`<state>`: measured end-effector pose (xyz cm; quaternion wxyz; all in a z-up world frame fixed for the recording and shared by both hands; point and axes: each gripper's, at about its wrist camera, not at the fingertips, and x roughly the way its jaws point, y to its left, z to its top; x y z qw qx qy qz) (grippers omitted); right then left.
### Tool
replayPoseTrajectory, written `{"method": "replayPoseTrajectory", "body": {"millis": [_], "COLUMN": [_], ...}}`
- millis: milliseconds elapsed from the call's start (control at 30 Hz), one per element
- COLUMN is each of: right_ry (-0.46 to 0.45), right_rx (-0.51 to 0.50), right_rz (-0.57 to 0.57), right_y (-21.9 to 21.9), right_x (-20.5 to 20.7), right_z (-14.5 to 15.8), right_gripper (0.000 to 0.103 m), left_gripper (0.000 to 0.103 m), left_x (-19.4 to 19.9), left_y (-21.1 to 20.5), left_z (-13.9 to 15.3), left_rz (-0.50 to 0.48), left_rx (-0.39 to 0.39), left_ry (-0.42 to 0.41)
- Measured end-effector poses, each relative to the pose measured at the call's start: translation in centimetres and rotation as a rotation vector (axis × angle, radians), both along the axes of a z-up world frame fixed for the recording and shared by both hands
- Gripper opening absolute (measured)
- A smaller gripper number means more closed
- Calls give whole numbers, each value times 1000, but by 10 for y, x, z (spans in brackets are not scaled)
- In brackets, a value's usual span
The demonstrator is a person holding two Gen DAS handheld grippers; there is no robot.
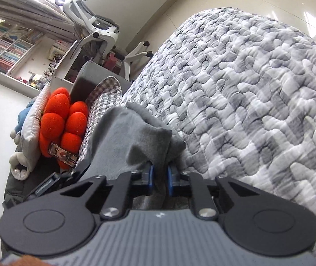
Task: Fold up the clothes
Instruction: 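Pinch the shirt's end with both grippers and tuck it under, then open both grippers and release the shirt end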
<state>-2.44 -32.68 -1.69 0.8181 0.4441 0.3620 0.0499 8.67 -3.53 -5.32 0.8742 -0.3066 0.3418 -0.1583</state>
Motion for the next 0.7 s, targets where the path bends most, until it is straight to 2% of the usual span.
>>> {"method": "replayPoseTrajectory", "body": {"millis": [233,367,467,500,533,600,700], "right_ry": [12,19,16,15,17,24,16], "right_rx": [11,18,18,18,15,10,28], "right_rz": [8,8,10,11,9,6,6], "right_y": [-3,-3,-2,-2,-3,-3,-6], "right_x": [9,10,9,8,7,4,-2], "right_z": [-2,-5,-6,-5,-5,-4,-3], "right_gripper": [15,16,22,24,36,49,53], "left_gripper": [18,19,24,32,42,53,64], "left_x": [-37,-35,-30,-29,-28,-26,-19], "left_y": [14,22,28,30,31,34,40], "left_z": [0,-16,-24,-23,-20,-11,-2], "left_rz": [12,-19,-74,-92,-107,-125,-141], "left_rx": [-5,-2,1,8,29,70,76], "left_ry": [42,85,101,93,82,37,-8]}}
